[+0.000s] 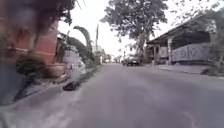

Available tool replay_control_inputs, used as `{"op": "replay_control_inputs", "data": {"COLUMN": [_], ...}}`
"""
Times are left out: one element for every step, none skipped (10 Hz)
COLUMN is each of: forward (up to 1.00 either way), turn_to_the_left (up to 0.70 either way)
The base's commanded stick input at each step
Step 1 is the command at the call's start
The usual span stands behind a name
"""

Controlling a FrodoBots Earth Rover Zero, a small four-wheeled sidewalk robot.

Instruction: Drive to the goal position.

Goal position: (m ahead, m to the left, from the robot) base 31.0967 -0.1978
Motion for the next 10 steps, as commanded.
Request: {"op": "replay_control_inputs", "data": {"forward": [1.00,1.00,1.00,1.00,1.00,1.00,1.00,1.00,1.00,1.00], "turn_to_the_left": [0.00,0.00,0.00,0.00,0.00,0.00,0.00,0.00,0.00,0.00]}}
